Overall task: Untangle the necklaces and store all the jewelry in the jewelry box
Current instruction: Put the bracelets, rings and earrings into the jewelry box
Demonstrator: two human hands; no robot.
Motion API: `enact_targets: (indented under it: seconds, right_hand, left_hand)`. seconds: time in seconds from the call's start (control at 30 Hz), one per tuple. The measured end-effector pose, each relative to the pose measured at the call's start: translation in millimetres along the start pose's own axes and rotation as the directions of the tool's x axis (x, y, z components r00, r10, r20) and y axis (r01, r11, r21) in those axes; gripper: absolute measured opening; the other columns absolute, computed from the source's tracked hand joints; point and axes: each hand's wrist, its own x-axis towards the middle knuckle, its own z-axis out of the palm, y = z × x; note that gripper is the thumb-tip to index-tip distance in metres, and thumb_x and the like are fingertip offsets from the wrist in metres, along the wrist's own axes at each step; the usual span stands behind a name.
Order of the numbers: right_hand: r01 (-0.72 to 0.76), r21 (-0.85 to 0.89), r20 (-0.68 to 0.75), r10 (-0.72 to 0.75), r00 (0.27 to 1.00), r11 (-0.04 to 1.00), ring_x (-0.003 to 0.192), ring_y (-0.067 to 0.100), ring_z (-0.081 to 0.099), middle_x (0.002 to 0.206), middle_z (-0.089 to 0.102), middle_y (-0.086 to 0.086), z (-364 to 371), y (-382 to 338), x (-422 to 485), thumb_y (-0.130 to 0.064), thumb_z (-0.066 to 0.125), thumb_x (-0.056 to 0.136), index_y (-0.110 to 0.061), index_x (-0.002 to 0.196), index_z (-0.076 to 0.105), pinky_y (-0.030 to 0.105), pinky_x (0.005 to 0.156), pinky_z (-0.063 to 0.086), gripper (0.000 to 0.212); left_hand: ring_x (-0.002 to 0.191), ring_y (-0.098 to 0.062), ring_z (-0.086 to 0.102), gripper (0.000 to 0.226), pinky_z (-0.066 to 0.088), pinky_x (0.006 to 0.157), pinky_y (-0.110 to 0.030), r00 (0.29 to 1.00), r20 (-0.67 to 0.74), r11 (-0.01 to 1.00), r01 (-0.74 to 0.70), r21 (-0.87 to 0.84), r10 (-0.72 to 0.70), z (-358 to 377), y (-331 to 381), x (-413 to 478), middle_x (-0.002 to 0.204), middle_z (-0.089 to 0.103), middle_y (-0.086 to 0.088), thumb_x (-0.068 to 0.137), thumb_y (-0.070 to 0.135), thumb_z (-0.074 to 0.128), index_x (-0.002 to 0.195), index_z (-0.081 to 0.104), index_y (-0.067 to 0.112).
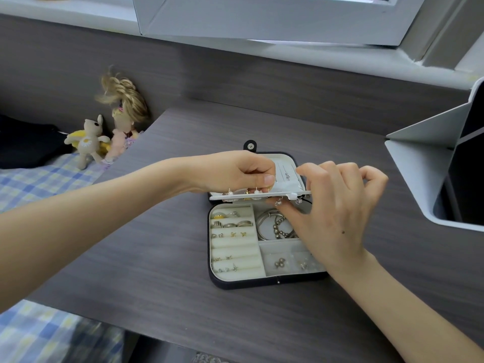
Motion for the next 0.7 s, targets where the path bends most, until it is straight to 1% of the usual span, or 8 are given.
enact_targets:
  seconds: [0.1,0.2,0.3,0.37,0.43,0.53,0.6,0.7]
  right_hand:
    - [0.001,0.006,0.001,-0.001,1.000,1.000,0.070,0.019,0.040,0.071,0.056,0.001,-0.6,0.1,0.2,-0.043,0.069,0.080,-0.015,0.096,0.048,0.036,0.073,0.025,0.038]
    - [-0.001,0.004,0.003,0.001,1.000,1.000,0.070,0.019,0.039,0.071,0.056,0.001,-1.0,-0.1,0.2,-0.043,0.071,0.079,-0.015,0.096,0.048,0.036,0.073,0.025,0.039]
    - [-0.002,0.007,0.005,0.002,1.000,1.000,0.070,0.019,0.039,0.071,0.055,0.002,-1.2,-0.2,0.4,-0.044,0.069,0.081,-0.015,0.095,0.049,0.037,0.073,0.026,0.039]
    - [-0.004,0.015,0.009,0.004,1.000,1.000,0.070,0.019,0.040,0.071,0.056,0.002,-0.9,-0.1,0.3,-0.045,0.068,0.081,-0.015,0.095,0.049,0.037,0.074,0.026,0.038]
    - [-0.004,0.019,0.010,0.004,1.000,1.000,0.070,0.019,0.041,0.072,0.056,0.001,-0.7,0.1,0.2,-0.046,0.069,0.081,-0.015,0.095,0.049,0.037,0.074,0.027,0.039]
    - [-0.002,0.028,0.004,0.002,1.000,1.000,0.070,0.019,0.041,0.072,0.056,0.001,-0.5,0.2,0.4,-0.046,0.070,0.079,-0.016,0.095,0.048,0.037,0.075,0.026,0.040]
    - [-0.005,0.031,0.002,0.005,1.000,1.000,0.071,0.018,0.040,0.071,0.056,0.001,-0.2,0.1,0.4,-0.043,0.070,0.079,-0.016,0.095,0.048,0.037,0.075,0.026,0.039]
    - [-0.008,0.027,-0.001,0.008,1.000,1.000,0.070,0.019,0.041,0.071,0.056,0.001,0.0,0.2,0.3,-0.045,0.070,0.080,-0.016,0.094,0.048,0.037,0.075,0.026,0.039]
  left_hand:
    - [0.056,-0.003,0.039,0.030,0.034,0.059,-0.028,1.000,0.020,0.999,0.014,0.037,-0.014,-0.7,2.4,2.0,0.058,0.045,0.016,0.099,0.019,0.045,0.069,0.049,0.022]
    - [0.054,-0.001,0.042,0.029,0.033,0.056,-0.018,0.999,0.040,0.996,0.010,0.090,-0.014,-3.1,5.9,3.7,0.056,0.044,0.018,0.099,0.016,0.046,0.070,0.048,0.019]
    - [0.056,-0.001,0.043,0.029,0.033,0.055,-0.016,0.999,0.052,0.991,0.002,0.132,-0.009,-4.7,7.5,5.6,0.056,0.044,0.019,0.099,0.016,0.046,0.070,0.048,0.019]
    - [0.056,-0.002,0.040,0.029,0.034,0.056,-0.017,0.999,0.043,0.992,0.019,0.129,-0.024,-5.1,5.5,5.3,0.057,0.045,0.018,0.099,0.020,0.046,0.070,0.049,0.020]
    - [0.057,-0.003,0.038,0.030,0.034,0.057,-0.017,0.998,0.037,0.996,0.051,0.071,-0.054,-5.5,2.3,2.6,0.060,0.045,0.017,0.099,0.022,0.045,0.070,0.050,0.021]
    - [0.060,-0.002,0.041,0.029,0.036,0.059,-0.013,0.996,0.045,0.995,0.081,-0.051,-0.079,-4.7,-0.8,-1.8,0.065,0.046,0.015,0.100,0.020,0.045,0.073,0.055,0.021]
    - [0.056,0.001,0.042,0.029,0.036,0.055,-0.009,0.995,0.046,0.988,0.096,-0.122,-0.091,-3.7,-0.8,-2.8,0.061,0.047,0.018,0.100,0.017,0.045,0.074,0.057,0.018]
    - [0.053,0.002,0.042,0.028,0.036,0.053,-0.009,0.993,0.052,0.974,0.111,-0.198,-0.103,-2.1,-1.4,-2.0,0.059,0.049,0.017,0.099,0.017,0.045,0.075,0.058,0.015]
